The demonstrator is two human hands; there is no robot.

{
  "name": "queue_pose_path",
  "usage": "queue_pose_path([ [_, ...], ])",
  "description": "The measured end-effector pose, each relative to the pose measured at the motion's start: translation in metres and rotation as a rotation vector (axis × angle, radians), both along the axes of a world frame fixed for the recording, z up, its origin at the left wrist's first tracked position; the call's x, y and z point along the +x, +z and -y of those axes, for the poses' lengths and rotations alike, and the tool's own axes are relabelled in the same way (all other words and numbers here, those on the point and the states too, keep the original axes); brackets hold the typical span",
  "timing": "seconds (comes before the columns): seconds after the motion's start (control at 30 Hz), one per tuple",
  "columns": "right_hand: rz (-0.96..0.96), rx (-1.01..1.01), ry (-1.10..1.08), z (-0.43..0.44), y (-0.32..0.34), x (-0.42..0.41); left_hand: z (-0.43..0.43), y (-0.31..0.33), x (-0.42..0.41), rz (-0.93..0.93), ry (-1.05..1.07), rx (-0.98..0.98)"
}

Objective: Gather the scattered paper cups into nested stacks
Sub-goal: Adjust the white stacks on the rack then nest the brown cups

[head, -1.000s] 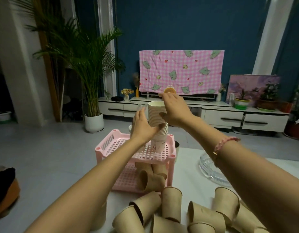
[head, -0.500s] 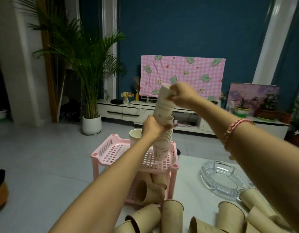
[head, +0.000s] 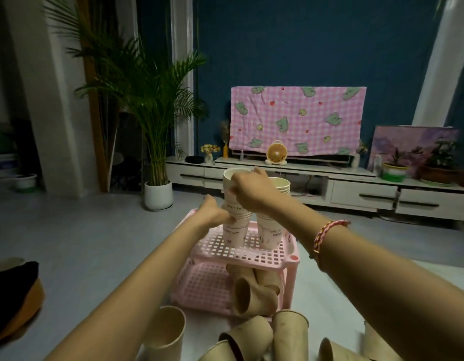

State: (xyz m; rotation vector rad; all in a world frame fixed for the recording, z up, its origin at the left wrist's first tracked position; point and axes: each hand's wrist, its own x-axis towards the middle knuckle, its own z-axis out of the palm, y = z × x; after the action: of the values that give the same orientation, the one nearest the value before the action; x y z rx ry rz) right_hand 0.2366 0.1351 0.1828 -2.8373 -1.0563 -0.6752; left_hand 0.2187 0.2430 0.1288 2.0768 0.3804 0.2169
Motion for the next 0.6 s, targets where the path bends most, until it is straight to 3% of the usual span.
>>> queue_pose_path([
  [0.1, -0.077, -0.099, -0.019, -0.004, -0.015, 0.000, 0.009, -0.016, 0.013, 0.008, -0.053, -0.035],
  [0.17, -0.032, -0.081, 0.032, 0.000, -0.017, -0.001, 0.014, -0.023, 0.016, 0.083, -0.056, -0.050],
  [0.27, 0.231, 0.366, 0.093, 0.026, -0.006, 0.008, 0.017, -0.032, 0.020, 0.128, -0.049, -0.054],
  [0.3, 0.159, 0.582, 0.034, 0.039, -0.005, 0.012, 0.016, -0.032, 0.020, 0.116, -0.047, -0.056],
  [0.37, -0.339, 0.977, -0.099, 0.069, -0.023, 0.023, 0.018, -0.037, 0.022, 0.096, -0.039, -0.067],
  [0.43, -0.736, 1.019, -0.154, 0.077, -0.059, 0.027, 0.013, -0.039, 0.020, 0.091, -0.032, -0.044],
  [0.6, -0.713, 1.014, -0.138, 0.067, -0.109, 0.053, 0.016, -0.043, 0.032, 0.082, -0.084, -0.022],
])
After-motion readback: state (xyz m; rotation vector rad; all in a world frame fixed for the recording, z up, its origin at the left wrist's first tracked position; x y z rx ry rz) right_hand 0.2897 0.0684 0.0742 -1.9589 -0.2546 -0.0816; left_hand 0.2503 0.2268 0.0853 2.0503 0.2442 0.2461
